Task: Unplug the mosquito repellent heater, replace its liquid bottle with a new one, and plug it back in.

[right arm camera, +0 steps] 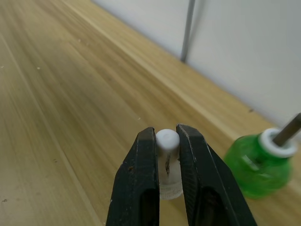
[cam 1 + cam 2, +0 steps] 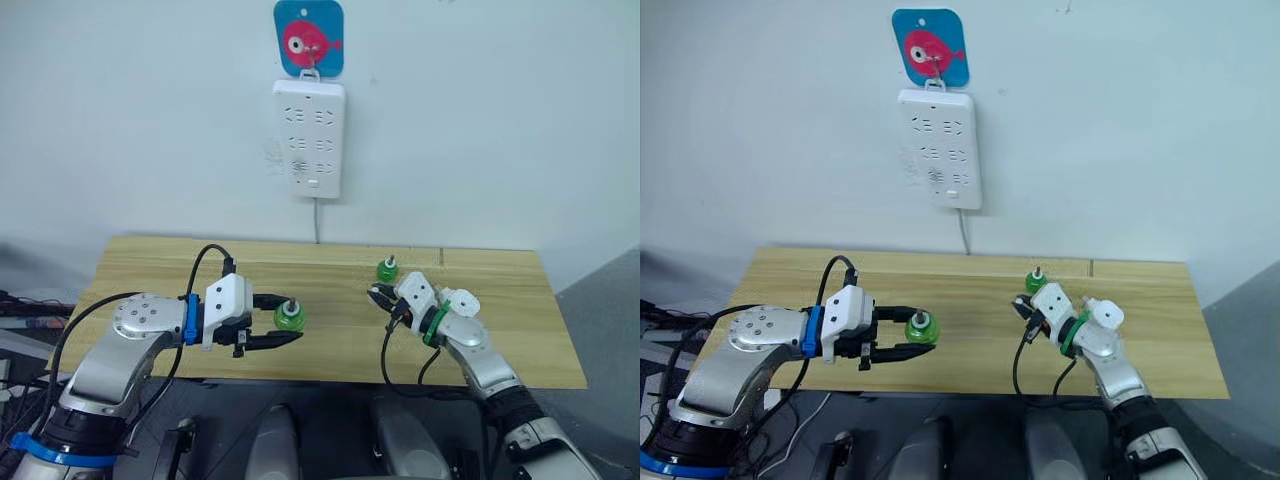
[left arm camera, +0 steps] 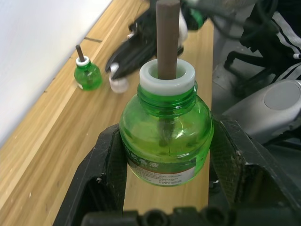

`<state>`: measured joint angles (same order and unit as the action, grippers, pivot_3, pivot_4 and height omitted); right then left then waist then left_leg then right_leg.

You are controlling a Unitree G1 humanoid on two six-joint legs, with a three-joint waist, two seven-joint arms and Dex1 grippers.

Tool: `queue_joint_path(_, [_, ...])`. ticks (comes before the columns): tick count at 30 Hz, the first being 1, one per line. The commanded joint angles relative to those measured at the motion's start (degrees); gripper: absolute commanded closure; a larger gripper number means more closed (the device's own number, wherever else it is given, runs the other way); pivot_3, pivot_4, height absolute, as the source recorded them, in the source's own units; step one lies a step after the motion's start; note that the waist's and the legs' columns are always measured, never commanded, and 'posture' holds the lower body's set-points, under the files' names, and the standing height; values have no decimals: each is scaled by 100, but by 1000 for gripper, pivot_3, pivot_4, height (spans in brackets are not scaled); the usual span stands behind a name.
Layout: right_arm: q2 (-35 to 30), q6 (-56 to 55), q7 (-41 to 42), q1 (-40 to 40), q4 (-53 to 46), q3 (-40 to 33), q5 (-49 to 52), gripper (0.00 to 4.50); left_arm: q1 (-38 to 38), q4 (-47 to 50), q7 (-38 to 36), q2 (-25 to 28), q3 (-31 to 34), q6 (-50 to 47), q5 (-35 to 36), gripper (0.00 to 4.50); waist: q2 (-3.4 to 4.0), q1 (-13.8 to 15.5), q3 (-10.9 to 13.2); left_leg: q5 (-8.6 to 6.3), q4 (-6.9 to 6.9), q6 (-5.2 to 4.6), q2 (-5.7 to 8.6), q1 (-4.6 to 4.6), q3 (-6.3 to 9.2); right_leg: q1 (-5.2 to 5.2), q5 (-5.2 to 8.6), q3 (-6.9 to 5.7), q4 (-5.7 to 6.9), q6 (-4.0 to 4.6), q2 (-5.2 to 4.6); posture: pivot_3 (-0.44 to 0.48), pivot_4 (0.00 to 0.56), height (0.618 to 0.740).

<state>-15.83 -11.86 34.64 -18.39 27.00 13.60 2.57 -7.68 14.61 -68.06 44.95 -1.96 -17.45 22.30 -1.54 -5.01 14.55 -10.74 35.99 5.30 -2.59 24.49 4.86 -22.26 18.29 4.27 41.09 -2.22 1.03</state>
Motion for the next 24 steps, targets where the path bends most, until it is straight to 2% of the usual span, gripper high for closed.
queue_joint_path(1, [120,-433,-173,-210,504,-151,-125,4246,24,244,14,68,115,-28,123,2208,0,28,1,0,0,0,1,0,-1,0,0,0,0,0,0,-20,243,725])
queue_joint_path(5, [265,-571,-267,-343,941,-265,-138,4246,31,220,-1,89,131,-29,125,2208,1,44,3,0,-3,0,-1,0,3,0,0,-3,0,0,0,-21,247,725])
queue_joint_path(6, [281,-588,-267,-350,992,-295,-118,3497,28,204,-8,89,128,-22,119,2208,2,44,3,0,-4,0,-1,0,3,0,0,-2,0,1,0,-21,247,725])
queue_joint_path(11, [213,-523,-152,-347,685,-512,85,1749,-78,39,-25,22,64,40,74,2208,9,41,10,0,-5,0,0,0,2,0,0,0,-1,1,0,-50,249,725])
queue_joint_path(13, [73,-214,59,-255,48,-569,236,1032,-218,-90,-43,-60,-3,77,66,2208,18,42,17,0,-4,0,0,1,2,0,0,0,-1,0,0,-69,247,725])
queue_joint_path(15, [-152,491,427,-92,-959,-521,517,278,-443,-229,-65,-177,-82,64,93,2208,26,41,23,0,-2,0,1,1,2,0,1,1,0,-2,0,-96,244,725])
queue_joint_path(16, [-335,903,664,-7,-1567,-461,681,40,-583,-285,-92,-242,-129,10,133,2208,27,41,24,0,-2,0,2,1,2,0,1,2,0,-2,0,-111,242,725])
queue_joint_path(20, [-1243,2865,1402,78,-3944,-397,1627,0,-1145,-449,-364,-461,-401,-125,231,2208,39,19,32,-1,-2,0,5,9,8,-1,1,0,-4,-3,0,-151,232,725])
queue_joint_path(24, [-1930,4401,1714,-289,-5191,-452,2515,0,-1729,-677,-447,-842,-638,-153,265,2208,37,-16,30,-1,-1,0,4,11,11,-2,3,-5,-4,-6,2,-178,220,725])
